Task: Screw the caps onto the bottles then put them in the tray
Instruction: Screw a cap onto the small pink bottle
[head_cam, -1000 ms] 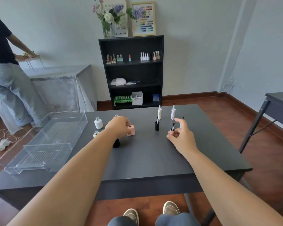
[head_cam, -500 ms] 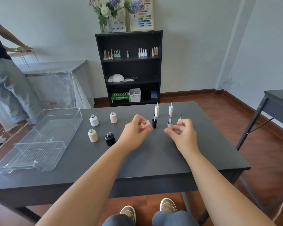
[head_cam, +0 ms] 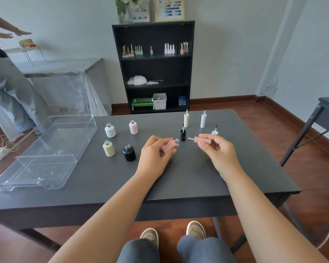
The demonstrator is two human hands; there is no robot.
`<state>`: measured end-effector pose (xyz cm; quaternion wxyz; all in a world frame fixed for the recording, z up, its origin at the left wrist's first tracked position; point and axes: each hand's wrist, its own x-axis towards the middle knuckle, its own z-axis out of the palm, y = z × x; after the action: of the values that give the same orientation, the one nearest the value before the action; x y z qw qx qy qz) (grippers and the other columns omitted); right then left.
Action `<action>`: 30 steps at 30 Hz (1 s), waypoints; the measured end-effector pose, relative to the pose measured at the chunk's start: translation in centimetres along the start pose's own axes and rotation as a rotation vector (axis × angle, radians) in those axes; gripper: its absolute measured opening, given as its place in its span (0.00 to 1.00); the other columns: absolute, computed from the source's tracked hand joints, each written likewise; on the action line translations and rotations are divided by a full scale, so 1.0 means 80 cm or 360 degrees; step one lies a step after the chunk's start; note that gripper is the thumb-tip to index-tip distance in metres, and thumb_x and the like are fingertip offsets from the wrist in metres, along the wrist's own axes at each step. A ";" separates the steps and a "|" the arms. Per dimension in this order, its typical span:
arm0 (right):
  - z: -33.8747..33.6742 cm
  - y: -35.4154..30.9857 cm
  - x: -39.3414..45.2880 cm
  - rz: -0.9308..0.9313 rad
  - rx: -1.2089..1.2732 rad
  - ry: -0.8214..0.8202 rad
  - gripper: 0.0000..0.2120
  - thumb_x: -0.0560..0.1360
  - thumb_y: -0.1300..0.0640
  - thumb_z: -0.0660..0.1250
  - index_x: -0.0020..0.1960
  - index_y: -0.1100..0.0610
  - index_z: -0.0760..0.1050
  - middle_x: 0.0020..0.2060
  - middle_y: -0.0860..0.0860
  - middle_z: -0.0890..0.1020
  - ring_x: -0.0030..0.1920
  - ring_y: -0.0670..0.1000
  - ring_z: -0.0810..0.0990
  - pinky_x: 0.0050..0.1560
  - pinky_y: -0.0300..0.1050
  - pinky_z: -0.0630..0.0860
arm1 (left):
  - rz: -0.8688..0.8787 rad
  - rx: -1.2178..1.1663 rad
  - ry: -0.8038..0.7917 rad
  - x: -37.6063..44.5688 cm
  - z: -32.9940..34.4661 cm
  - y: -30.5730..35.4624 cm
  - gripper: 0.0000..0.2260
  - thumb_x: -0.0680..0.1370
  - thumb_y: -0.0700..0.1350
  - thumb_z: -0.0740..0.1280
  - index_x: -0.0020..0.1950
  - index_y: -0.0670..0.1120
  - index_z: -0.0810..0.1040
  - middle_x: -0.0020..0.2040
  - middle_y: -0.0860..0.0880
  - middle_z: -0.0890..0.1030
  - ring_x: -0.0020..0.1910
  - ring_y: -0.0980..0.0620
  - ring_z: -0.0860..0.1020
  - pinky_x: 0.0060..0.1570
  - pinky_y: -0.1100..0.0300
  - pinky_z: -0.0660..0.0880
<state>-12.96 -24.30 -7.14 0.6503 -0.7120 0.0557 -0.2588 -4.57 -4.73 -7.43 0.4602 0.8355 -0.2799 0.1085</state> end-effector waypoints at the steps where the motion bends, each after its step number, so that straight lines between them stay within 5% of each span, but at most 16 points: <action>1: 0.000 0.000 0.000 -0.0009 -0.0013 -0.0026 0.08 0.74 0.55 0.71 0.51 0.44 0.81 0.47 0.43 0.86 0.54 0.43 0.82 0.53 0.30 0.74 | 0.0064 0.0054 0.0000 -0.001 0.001 0.001 0.13 0.74 0.46 0.73 0.58 0.52 0.82 0.44 0.56 0.72 0.38 0.60 0.74 0.44 0.77 0.67; 7: 0.001 0.003 0.001 -0.0037 -0.0129 -0.0050 0.10 0.74 0.55 0.69 0.50 0.40 0.80 0.45 0.38 0.85 0.45 0.44 0.77 0.48 0.27 0.72 | 0.0191 0.0199 0.0040 -0.005 0.002 0.005 0.13 0.75 0.45 0.72 0.59 0.50 0.82 0.46 0.53 0.73 0.39 0.55 0.73 0.45 0.59 0.75; 13: 0.002 0.004 0.000 -0.0036 -0.0242 -0.0061 0.10 0.74 0.57 0.69 0.49 0.41 0.80 0.42 0.39 0.84 0.41 0.44 0.75 0.42 0.27 0.71 | 0.0215 0.0210 0.0073 -0.006 -0.001 0.009 0.13 0.75 0.45 0.72 0.59 0.50 0.82 0.46 0.53 0.72 0.40 0.54 0.73 0.44 0.56 0.77; 20: 0.002 0.003 -0.001 -0.0069 -0.0331 -0.0063 0.10 0.74 0.59 0.70 0.50 0.44 0.81 0.44 0.54 0.84 0.37 0.42 0.72 0.39 0.27 0.69 | 0.0234 0.0248 0.0057 -0.007 -0.001 0.011 0.12 0.75 0.44 0.72 0.59 0.49 0.82 0.47 0.51 0.73 0.42 0.52 0.75 0.43 0.53 0.77; 25: 0.004 0.000 -0.004 -0.0154 -0.0438 -0.0125 0.13 0.74 0.63 0.69 0.50 0.45 0.81 0.42 0.44 0.80 0.34 0.40 0.71 0.38 0.26 0.67 | 0.0309 0.0281 0.0051 -0.010 -0.002 0.014 0.12 0.76 0.43 0.72 0.59 0.49 0.82 0.47 0.50 0.74 0.41 0.51 0.76 0.42 0.54 0.77; 30: 0.010 -0.001 -0.007 -0.0340 -0.0638 -0.0226 0.14 0.72 0.67 0.70 0.51 0.49 0.81 0.47 0.49 0.82 0.41 0.49 0.77 0.41 0.34 0.70 | 0.0429 0.0373 -0.0005 -0.012 0.000 0.020 0.13 0.75 0.40 0.72 0.59 0.45 0.82 0.47 0.46 0.75 0.40 0.48 0.76 0.39 0.53 0.77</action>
<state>-13.13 -23.35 -7.23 0.4671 -0.8452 -0.0155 -0.2591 -6.26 -5.04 -6.76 0.3405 0.8385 -0.3755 0.1998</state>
